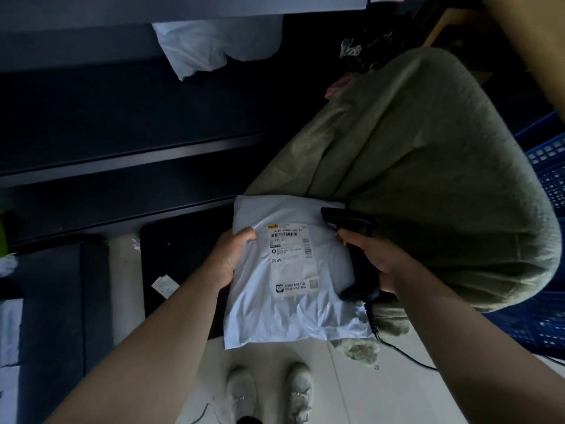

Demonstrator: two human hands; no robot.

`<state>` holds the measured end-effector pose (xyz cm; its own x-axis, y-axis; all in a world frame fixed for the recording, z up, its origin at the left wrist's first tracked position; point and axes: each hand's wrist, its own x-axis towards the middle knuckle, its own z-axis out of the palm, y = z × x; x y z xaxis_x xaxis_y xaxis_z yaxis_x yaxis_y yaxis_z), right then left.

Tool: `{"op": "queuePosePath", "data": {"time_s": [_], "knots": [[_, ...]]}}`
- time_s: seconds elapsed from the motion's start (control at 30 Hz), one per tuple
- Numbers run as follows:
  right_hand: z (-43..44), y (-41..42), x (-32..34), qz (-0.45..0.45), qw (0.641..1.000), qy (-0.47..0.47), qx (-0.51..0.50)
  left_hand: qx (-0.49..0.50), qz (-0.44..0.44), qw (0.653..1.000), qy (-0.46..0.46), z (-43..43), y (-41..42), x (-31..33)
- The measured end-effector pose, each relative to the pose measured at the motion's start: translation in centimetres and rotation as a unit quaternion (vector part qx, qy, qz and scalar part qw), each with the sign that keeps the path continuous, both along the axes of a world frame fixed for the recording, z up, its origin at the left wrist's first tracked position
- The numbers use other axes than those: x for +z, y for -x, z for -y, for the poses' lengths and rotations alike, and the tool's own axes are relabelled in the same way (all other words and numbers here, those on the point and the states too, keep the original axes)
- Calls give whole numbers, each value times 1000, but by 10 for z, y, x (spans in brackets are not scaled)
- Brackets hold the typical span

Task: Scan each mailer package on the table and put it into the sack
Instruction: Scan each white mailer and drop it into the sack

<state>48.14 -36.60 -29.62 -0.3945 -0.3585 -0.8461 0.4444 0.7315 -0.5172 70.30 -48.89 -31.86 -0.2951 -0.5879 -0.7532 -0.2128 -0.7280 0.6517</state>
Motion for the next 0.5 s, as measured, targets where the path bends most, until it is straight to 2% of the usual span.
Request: {"op": "queuePosePath", "data": {"time_s": [0.07, 0.2, 0.3, 0.5], "knots": [[5, -3, 11, 1, 1000, -1, 2, -14, -6, 999, 40, 0, -11, 14], [19, -7, 30, -12, 1000, -5, -11, -75, 101, 980, 151, -3, -33, 40], [27, -8, 37, -33, 999, -6, -32, -100, 117, 965, 211, -4, -44, 55], [36, -2, 37, -39, 992, 4, -122, -110, 148, 961, 208, -17, -80, 67]]}}
